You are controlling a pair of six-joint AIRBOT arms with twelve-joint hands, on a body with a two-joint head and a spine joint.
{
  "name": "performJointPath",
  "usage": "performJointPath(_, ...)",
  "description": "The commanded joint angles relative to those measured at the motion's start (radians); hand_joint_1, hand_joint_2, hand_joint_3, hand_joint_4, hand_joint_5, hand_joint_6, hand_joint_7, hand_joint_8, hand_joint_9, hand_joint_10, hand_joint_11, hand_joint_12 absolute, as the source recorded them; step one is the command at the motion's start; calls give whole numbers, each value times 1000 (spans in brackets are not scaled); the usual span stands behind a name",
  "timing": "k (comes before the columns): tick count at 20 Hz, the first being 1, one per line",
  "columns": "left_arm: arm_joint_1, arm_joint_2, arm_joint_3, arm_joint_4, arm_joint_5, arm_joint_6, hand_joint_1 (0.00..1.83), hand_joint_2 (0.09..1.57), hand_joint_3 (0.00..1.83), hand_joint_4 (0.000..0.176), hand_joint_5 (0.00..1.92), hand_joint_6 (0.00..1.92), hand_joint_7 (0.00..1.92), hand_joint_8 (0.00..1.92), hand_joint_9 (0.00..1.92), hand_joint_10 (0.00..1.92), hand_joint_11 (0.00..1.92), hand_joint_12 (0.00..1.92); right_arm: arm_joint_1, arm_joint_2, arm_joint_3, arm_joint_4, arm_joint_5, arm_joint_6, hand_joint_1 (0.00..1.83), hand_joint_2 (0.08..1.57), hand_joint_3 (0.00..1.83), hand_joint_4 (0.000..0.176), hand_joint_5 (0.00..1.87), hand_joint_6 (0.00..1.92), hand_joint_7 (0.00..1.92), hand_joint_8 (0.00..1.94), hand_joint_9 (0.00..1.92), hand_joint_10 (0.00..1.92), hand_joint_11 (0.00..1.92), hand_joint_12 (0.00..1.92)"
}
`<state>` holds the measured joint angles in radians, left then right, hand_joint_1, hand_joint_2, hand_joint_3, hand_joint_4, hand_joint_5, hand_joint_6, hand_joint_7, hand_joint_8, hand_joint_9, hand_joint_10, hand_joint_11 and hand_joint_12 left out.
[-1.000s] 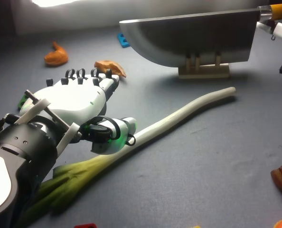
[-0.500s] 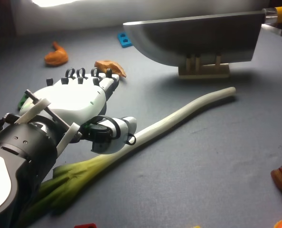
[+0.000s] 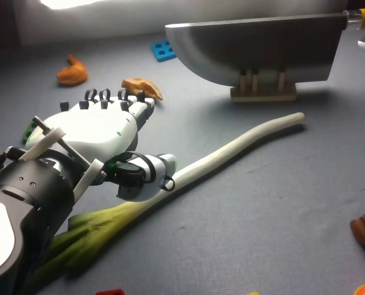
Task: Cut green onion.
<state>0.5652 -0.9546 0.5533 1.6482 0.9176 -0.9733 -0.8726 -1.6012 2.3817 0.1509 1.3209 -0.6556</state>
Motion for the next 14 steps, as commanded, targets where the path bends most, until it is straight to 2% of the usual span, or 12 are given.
performJointPath(1,-10,8,4,84,39,0,140,1410,0,0,32,3,12,0,10,0,0,0,-4,16,13,62,99,11,898,914,0,32,0,0,0,0,0,0,0,0)
performJointPath(3,-10,9,4,84,39,0,85,1419,4,0,10,4,0,0,6,0,1,1,-12,23,13,58,99,22,882,915,0,29,0,0,0,0,0,0,0,0)
performJointPath(6,-10,9,5,84,39,0,95,1422,4,0,16,6,5,2,6,1,11,7,-30,38,13,46,99,45,883,906,0,34,0,0,0,0,0,0,0,0)
performJointPath(9,-10,10,4,84,39,0,134,1402,0,0,1,0,0,0,3,2,0,8,-46,62,13,5,100,100,854,920,3,25,0,0,0,0,0,0,0,0)
performJointPath(11,-10,10,5,84,39,0,166,1394,0,0,25,8,4,2,11,5,5,14,-55,78,12,-11,100,130,878,913,0,26,0,0,0,0,0,0,0,0)
performJointPath(12,-10,10,5,84,39,0,80,1408,1,0,7,3,0,0,1,0,0,0,-63,92,12,-15,100,150,898,905,0,16,0,0,0,0,0,0,0,0)
performJointPath(13,-10,11,5,84,39,0,52,1412,3,0,3,1,0,0,0,0,0,0,-69,108,12,-21,100,176,923,900,0,0,0,0,0,0,0,0,0,0)
performJointPath(14,-10,12,5,84,39,2,52,1412,3,0,3,1,0,0,0,0,0,0,-73,121,12,-25,99,201,923,900,0,0,0,0,0,0,0,0,0,0)
